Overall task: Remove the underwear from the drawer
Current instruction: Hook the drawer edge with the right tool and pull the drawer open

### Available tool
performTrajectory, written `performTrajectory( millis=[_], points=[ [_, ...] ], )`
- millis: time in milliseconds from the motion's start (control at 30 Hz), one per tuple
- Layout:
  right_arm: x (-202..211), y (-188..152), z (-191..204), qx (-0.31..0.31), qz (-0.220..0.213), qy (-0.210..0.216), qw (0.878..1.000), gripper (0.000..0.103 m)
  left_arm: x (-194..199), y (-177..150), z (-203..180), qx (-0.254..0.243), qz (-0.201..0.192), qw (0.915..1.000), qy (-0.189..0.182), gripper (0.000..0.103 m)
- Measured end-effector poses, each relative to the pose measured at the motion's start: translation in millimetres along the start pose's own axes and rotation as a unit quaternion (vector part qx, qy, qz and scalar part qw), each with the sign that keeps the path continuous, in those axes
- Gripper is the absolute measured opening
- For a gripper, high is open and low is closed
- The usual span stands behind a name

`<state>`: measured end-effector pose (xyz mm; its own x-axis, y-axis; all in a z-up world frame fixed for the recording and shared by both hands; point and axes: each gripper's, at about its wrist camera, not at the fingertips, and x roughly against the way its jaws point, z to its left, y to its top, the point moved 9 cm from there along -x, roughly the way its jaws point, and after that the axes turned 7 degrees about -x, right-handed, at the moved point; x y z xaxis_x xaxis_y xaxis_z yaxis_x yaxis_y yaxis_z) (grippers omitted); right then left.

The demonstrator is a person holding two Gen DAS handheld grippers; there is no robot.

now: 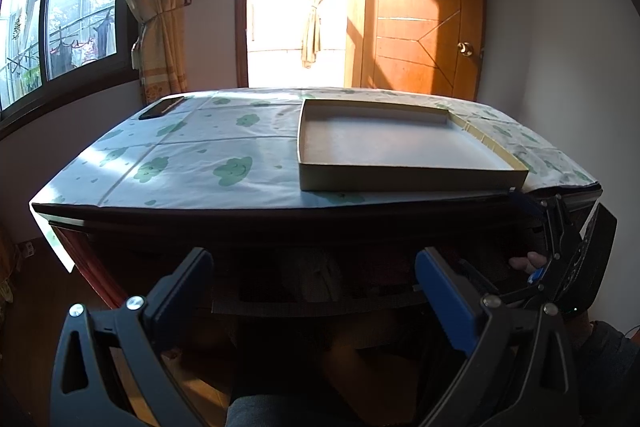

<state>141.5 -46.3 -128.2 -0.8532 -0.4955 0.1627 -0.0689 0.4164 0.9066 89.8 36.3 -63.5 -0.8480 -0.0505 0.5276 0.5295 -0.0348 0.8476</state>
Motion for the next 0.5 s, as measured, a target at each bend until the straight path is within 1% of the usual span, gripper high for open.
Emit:
performTrajectory(
  millis=[267,500],
  points=[
    [2.9,-2.6,3.7,0.004,0.024,0.008,1.000,0.102,-0.1,0.6,4.4,0.002,0.000,1.0000,0.000,0.103],
    [6.8,-4.3,-0.8,-0.017,0.051,0.014,0.998,0.102,0.8,1.0,8.6,0.004,-0.003,1.0000,-0.001,0.103]
  ],
)
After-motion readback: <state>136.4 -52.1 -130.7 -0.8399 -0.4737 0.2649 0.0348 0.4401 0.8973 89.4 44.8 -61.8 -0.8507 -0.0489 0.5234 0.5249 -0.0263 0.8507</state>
